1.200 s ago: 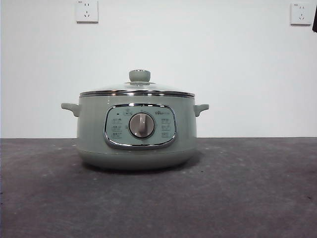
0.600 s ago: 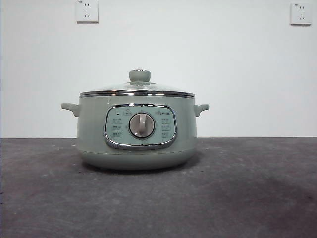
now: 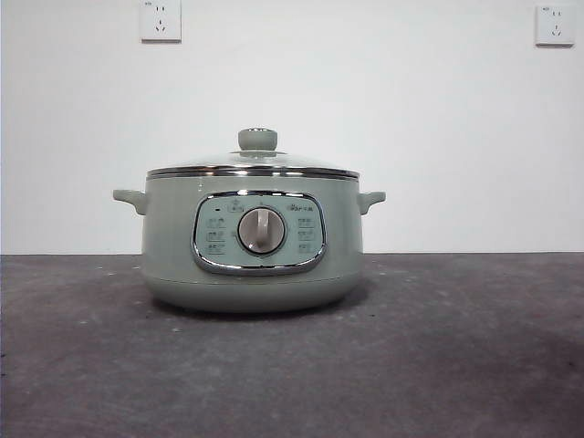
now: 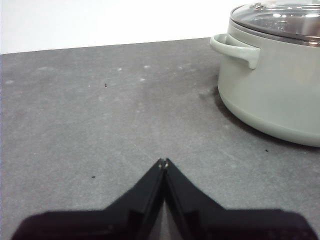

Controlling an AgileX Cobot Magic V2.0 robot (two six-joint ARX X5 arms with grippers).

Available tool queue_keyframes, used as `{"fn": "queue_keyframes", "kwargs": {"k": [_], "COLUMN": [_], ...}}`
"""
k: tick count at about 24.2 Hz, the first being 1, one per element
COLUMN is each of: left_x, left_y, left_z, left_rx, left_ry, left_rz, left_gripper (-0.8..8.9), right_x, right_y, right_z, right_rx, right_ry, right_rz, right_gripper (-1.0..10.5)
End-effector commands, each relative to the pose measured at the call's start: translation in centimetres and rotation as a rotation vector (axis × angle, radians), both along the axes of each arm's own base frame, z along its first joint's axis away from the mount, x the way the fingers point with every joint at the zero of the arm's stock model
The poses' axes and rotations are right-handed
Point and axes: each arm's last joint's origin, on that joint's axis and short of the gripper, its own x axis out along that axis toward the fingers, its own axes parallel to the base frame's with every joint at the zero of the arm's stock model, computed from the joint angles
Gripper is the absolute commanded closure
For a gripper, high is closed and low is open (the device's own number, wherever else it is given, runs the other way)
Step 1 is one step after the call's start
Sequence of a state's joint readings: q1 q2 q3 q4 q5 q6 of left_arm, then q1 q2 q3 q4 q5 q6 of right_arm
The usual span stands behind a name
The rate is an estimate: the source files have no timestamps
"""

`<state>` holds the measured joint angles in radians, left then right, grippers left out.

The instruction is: Pick up the potato,open the lid,put the potato in the pot,close the lid

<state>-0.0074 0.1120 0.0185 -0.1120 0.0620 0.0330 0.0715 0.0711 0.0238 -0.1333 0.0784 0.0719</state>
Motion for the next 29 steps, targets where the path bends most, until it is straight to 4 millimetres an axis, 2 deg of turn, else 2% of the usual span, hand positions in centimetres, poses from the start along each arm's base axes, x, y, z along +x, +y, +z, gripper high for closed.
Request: {"fn": "queue_keyframes", "kwargs": {"k": [1,7,11,29], "left_x": [0.02,0.02,0.02,0.02], "left_y": [0.03,0.03,0.03,0.03], "left_z": [-0.36,-0.36,-0.36,-0.36], "left_rx": [-0.003,-0.003,-0.003,-0.003], "left_ry": [0.011,0.010,0.011,0.010], "left_rz": [0.005,0.005,0.006,0.005], "left_gripper": [8.17,8.17,8.17,8.17], "right_x": [-0.05,-0.17,-0.35,-0.33], "right_y": [-0.02,-0.13,-0.37,-0.48], "right_z": [-0.53,-0.64,-0.29,-0.29], "right_rx": [-0.088,-0.143,-0.132,-0.097], "right_ry": [0.029,0.040,-0.004,-0.002], "right_rz": [0.015,0.016,-0.009,-0.030], "right_gripper": [9.5,9.5,9.5,9.5]}}
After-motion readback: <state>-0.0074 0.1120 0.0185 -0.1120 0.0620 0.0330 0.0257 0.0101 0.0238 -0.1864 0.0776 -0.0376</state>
